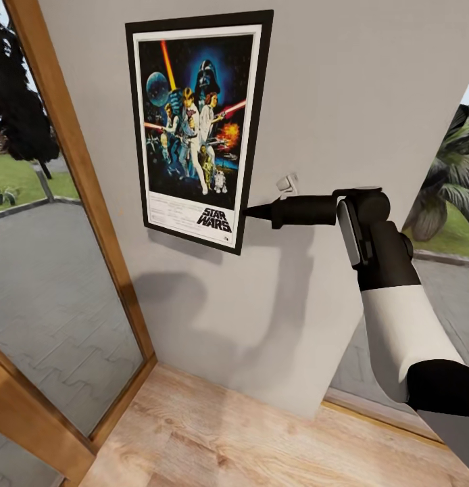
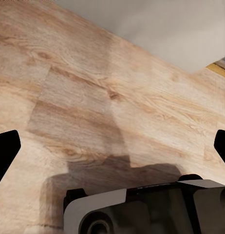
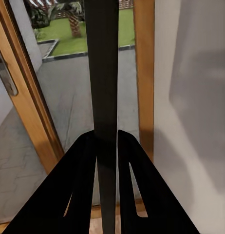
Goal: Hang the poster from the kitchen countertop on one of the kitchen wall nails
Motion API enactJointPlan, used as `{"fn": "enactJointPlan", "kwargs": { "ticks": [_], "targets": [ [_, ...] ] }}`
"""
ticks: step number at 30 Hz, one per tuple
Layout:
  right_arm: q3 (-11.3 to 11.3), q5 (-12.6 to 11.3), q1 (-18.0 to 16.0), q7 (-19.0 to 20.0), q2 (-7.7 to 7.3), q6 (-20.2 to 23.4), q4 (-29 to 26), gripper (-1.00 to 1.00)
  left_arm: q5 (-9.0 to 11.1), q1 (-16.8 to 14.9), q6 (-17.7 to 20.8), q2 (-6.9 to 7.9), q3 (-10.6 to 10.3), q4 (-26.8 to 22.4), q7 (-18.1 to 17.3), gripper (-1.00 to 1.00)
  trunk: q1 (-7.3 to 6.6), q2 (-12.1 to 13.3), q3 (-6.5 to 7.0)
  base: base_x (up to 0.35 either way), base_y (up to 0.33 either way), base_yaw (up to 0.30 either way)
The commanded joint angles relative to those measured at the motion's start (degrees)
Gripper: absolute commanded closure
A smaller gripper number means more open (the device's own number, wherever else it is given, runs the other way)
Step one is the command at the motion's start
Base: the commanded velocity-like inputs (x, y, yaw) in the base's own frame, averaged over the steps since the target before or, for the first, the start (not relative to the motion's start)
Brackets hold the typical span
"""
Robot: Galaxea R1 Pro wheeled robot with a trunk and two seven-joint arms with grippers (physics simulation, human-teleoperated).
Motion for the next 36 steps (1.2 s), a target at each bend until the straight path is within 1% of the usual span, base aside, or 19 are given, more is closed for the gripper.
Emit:
{"fn": "enactJointPlan", "kwargs": {
  "ticks": [1,7,15,21,31,36],
  "targets": [
    [0.0,0.1,-0.1,0.2,-0.03,0.4,0.0,1.00,-0.3,0.0,0.1,-0.03,0.2,-0.1,-0.3,-1.00,0.04,-0.1,-0.11,0.090,0.000,0.000],
    [0.0,0.1,-0.1,0.2,-0.03,0.5,0.0,1.00,-0.3,0.0,0.0,-0.03,0.2,-0.1,-0.3,-1.00,0.04,-0.1,-0.11,0.096,0.000,0.000],
    [0.0,0.1,-0.1,0.2,-0.03,0.5,0.1,1.00,-0.3,0.0,0.0,-0.03,0.2,-0.2,-0.3,-1.00,0.04,-0.1,-0.11,0.016,0.000,0.000],
    [0.0,0.1,-0.1,0.2,-0.03,0.5,0.1,1.00,-0.3,0.0,0.1,-0.03,0.2,-0.2,-0.3,-1.00,0.04,-0.1,-0.11,0.139,0.000,0.000],
    [0.0,0.1,-0.1,0.2,-0.03,0.5,0.1,1.00,-0.3,0.0,0.1,0.04,0.2,-0.1,-0.3,-1.00,0.04,-0.1,-0.11,0.031,0.000,0.000],
    [0.0,0.1,0.0,0.2,-0.03,0.5,0.1,1.00,-0.3,0.0,0.1,0.05,0.2,-0.1,-0.3,-1.00,0.04,-0.1,-0.11,0.121,0.000,0.000]
  ]
}}
